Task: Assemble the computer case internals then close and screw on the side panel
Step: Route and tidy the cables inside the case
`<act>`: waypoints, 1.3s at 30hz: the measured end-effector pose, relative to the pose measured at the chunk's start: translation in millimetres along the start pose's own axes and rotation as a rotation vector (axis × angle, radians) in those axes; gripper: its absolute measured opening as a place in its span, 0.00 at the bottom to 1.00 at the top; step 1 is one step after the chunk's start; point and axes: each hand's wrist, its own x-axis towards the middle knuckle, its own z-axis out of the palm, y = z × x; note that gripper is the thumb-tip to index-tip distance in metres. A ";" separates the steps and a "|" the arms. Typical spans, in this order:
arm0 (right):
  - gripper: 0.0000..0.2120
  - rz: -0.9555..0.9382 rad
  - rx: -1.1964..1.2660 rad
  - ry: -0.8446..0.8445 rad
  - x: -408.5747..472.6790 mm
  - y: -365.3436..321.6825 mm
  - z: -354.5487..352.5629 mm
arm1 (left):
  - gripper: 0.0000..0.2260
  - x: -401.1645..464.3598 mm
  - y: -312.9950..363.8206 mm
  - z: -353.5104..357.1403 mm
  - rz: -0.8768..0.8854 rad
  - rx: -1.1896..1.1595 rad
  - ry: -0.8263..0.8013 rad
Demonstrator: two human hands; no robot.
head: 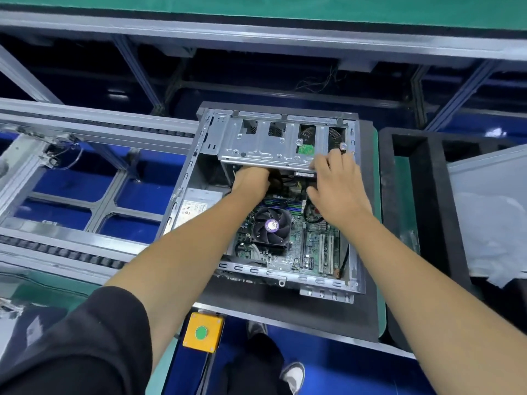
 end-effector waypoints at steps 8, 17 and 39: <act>0.26 -0.033 -0.114 -0.057 -24.5 -9.5 1.8 | 0.08 -5.8 -0.8 13.3 0.035 -0.055 0.100; 0.26 -0.028 -0.002 -0.015 -25.9 -5.6 4.2 | 0.08 0.5 7.5 5.5 0.268 0.321 0.097; 0.27 -0.001 0.026 0.052 -25.7 -7.3 8.7 | 0.18 15.5 22.7 9.5 0.351 0.655 0.039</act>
